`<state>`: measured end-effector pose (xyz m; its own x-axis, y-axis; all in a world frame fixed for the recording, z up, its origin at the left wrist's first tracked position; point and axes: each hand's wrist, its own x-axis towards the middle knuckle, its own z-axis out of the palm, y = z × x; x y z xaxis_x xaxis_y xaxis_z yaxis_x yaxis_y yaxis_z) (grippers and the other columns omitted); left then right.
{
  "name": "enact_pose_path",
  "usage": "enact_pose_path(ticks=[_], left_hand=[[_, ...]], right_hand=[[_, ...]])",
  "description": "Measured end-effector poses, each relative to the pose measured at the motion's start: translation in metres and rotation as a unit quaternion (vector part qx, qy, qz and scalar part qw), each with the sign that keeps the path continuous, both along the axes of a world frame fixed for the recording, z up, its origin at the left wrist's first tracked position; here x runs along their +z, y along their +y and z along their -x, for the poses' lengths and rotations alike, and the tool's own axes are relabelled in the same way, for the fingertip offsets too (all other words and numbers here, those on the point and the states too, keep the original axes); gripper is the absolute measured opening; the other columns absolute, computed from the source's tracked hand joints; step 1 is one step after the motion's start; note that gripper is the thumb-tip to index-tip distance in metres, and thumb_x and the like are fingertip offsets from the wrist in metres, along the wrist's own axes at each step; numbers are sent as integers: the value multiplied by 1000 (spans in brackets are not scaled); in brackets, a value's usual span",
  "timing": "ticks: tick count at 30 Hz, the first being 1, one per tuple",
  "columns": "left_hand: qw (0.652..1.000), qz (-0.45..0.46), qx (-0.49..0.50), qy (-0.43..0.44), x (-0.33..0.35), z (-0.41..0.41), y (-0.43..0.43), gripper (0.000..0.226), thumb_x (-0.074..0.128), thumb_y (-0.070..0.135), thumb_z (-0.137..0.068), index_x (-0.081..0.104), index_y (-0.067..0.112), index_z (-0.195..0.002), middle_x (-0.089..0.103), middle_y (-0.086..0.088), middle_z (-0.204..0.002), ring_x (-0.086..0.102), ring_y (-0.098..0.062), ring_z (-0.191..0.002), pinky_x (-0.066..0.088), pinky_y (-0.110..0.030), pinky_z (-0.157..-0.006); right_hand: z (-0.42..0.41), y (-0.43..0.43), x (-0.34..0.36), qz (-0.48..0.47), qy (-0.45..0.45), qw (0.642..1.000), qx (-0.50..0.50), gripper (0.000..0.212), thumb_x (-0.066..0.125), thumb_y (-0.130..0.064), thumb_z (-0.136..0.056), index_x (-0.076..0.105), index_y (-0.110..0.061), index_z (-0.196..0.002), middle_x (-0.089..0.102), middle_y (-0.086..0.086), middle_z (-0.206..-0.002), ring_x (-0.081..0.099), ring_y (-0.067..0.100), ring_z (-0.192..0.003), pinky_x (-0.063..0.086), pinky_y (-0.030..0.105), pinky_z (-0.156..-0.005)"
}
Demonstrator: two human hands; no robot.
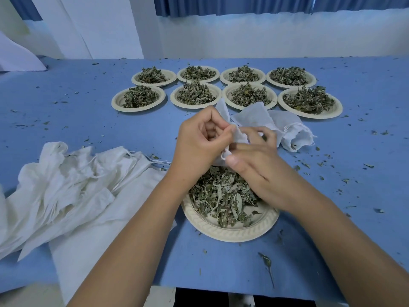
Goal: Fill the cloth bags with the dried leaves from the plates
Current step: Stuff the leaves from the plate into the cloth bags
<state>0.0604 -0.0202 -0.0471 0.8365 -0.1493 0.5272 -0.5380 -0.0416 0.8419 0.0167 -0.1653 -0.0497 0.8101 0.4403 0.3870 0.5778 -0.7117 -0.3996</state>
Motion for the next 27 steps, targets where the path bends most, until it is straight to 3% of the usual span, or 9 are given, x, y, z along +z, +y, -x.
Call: enact_pose_path(ticks=[3,6,8,11,14,18,22,24,27], left_hand=[[1000,4,12,6,-1,-1,1,24,66,3,-84,55,18,-71,54,14,-53,45,1,-47,37,-12,-49],[999,25,43,12,0,-3,4,27,64,1,-88,53,18,-71,53,12,-52,45,-1,-45,39,-17,-46],[997,38,71,16,0,-5,5,27,64,1,-89,53,17,-70,51,12,-51,43,-2,-43,40,-20,-44],[995,37,90,17,0,-5,3,26,64,1,-89,53,17,-71,51,12,-50,43,-2,-42,40,-21,-44],[995,28,90,12,0,-5,4,26,65,2,-88,53,18,-71,51,11,-50,44,-3,-43,41,-23,-45],[996,26,89,10,0,-5,4,26,65,4,-89,53,19,-70,51,11,-50,44,-2,-43,40,-23,-45],[996,26,82,15,-1,-5,4,27,65,5,-88,52,19,-70,52,10,-50,43,-4,-42,39,-25,-44],[996,27,81,14,-1,-5,4,27,66,5,-88,53,19,-70,52,10,-50,43,-4,-42,39,-26,-44],[996,25,82,12,-1,-5,4,26,65,6,-89,53,19,-70,52,10,-50,43,-5,-42,39,-27,-44]], right_hand=[[-2,-4,5,-96,4,995,-6,52,18,-44,-95,65,-28,-80,61,-24,-97,37,5,-128,10,35,-112],[-4,-18,16,-239,-48,968,-53,54,24,-42,-94,67,-22,-68,68,-5,-80,56,12,-99,29,46,-102],[-4,-27,18,-209,-9,976,-67,60,25,-52,-92,55,-22,-50,59,4,-58,56,11,-69,39,39,-80],[-1,-20,10,-58,178,982,-29,76,24,-73,-85,55,-16,-47,57,4,-46,52,11,-42,40,31,-57],[-2,-12,3,7,187,982,37,70,33,-71,-81,53,-9,-55,56,11,-52,53,26,-47,46,41,-53],[-7,-20,7,30,103,994,-11,65,30,-72,-79,59,-16,-65,60,-1,-65,58,15,-59,51,41,-63],[-5,-20,9,127,145,981,1,30,60,-55,-80,63,-25,-84,53,-15,-75,50,-4,-70,39,13,-65],[-4,-19,10,124,181,975,20,21,73,-38,-78,63,-28,-93,49,-16,-79,48,-6,-74,37,9,-66],[-4,-16,11,85,230,969,25,23,74,-11,-79,63,-26,-93,50,-16,-80,50,-11,-68,39,6,-65]])
